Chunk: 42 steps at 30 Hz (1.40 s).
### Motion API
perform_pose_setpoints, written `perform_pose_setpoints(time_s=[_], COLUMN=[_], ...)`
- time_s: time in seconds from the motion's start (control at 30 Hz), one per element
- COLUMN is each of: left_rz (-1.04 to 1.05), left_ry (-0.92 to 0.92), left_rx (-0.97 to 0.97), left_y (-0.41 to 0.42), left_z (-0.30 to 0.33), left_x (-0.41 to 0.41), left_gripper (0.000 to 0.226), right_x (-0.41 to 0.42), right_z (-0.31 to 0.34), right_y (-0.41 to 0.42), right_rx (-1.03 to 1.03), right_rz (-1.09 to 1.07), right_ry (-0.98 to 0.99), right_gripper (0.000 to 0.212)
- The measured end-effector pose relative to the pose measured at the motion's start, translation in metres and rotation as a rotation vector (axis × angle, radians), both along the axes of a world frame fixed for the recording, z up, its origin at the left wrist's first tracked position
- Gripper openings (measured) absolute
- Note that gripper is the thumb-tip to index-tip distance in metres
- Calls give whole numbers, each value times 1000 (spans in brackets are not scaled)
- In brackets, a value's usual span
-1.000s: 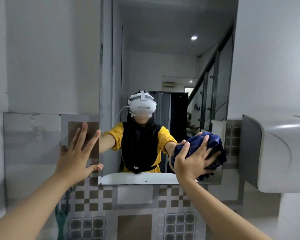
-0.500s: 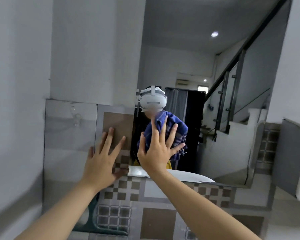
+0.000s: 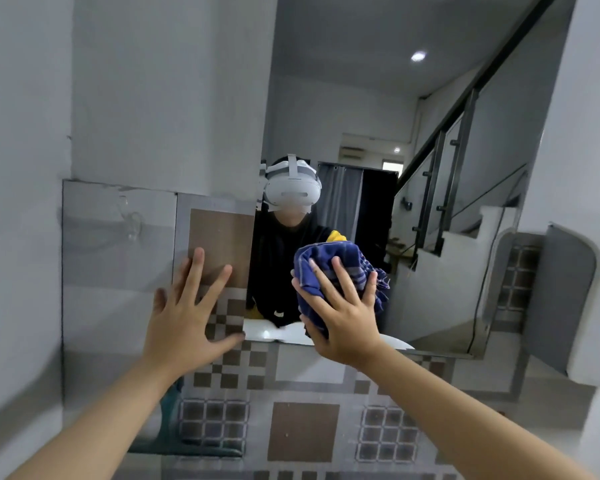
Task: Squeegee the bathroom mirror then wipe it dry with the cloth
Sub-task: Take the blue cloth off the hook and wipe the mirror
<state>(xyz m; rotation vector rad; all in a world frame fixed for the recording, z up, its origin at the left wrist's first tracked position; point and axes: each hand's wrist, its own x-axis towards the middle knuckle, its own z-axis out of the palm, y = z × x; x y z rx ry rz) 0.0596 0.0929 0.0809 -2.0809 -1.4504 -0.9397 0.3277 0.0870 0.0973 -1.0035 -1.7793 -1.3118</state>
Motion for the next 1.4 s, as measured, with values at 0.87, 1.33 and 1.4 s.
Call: perform_pose_setpoints(time_s=[0.87,1.33,1.4], left_rz=[-36,-610,-658], left_ry=[-45,-734,-834], left_rx=[-81,-418,-419], left_y=[-4,-68,-78], left_z=[3,34,35], left_x=[0,-40,-50], left_gripper=[110,40,25], right_x=[-12,-162,-174], right_z=[-45,-36,-24], right_y=[-11,-41,-52], right_rx=[-235,-724,-824], right_rz=[123,586,649], right_ry=[1316,764,755], right_gripper=[73,72,72])
